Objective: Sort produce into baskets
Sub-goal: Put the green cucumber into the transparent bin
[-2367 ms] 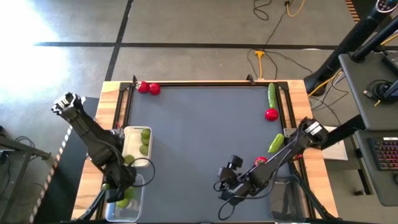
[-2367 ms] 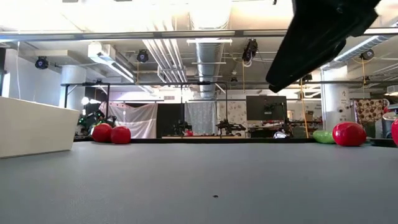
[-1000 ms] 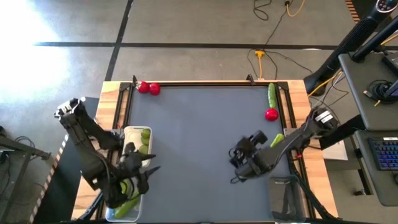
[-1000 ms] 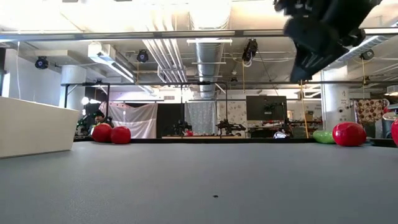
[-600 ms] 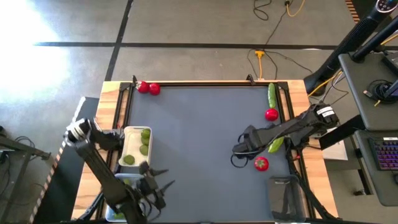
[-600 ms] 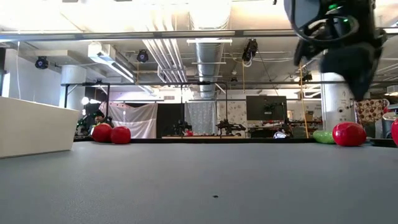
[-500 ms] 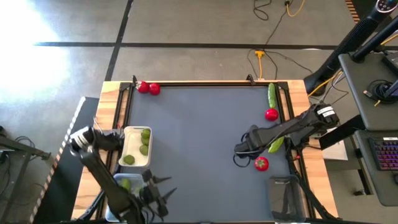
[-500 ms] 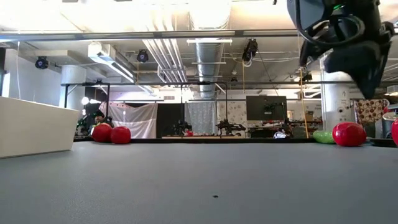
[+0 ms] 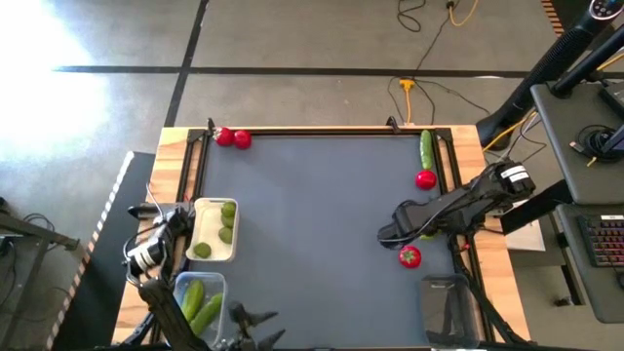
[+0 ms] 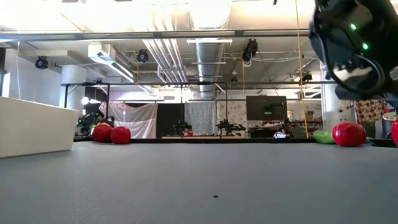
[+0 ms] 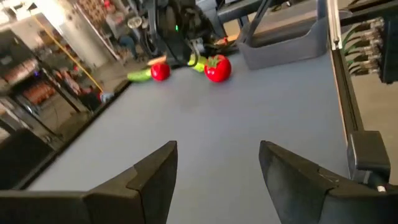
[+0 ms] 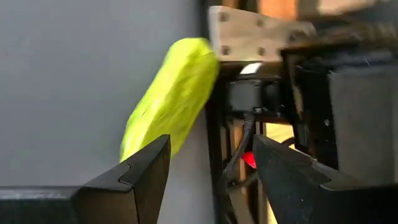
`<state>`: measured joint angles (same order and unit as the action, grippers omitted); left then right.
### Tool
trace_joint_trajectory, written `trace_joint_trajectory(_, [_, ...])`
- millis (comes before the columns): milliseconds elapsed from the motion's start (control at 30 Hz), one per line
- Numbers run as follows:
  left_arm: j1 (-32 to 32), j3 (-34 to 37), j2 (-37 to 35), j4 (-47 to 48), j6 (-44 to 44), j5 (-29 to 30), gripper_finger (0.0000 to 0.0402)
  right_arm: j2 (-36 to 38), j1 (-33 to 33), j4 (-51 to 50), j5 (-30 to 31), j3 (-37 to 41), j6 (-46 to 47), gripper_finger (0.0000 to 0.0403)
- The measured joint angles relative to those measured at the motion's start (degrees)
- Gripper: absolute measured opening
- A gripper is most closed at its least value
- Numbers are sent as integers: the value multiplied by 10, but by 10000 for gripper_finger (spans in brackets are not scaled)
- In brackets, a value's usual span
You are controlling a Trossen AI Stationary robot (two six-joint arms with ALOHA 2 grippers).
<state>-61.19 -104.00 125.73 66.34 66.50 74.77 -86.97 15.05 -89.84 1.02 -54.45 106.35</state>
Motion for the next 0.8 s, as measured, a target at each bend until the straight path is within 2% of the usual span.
trace_joint_trajectory(67, [0,-28,19,9,-25,8,210,4,0,11,0,23,72,221])
trace_joint_trajectory(200, [5,-69,52,41,-49,11,210,11,1,84,26,53,125,221])
trace_joint_trajectory(300, [12,-97,72,65,-47,15,210,10,1,112,49,63,126,221])
trace_joint_trajectory(567, [12,-153,95,89,-50,19,210,7,9,98,50,84,118,221])
trace_joint_trajectory(800, [11,-146,99,92,-50,18,210,7,10,103,50,115,199,221])
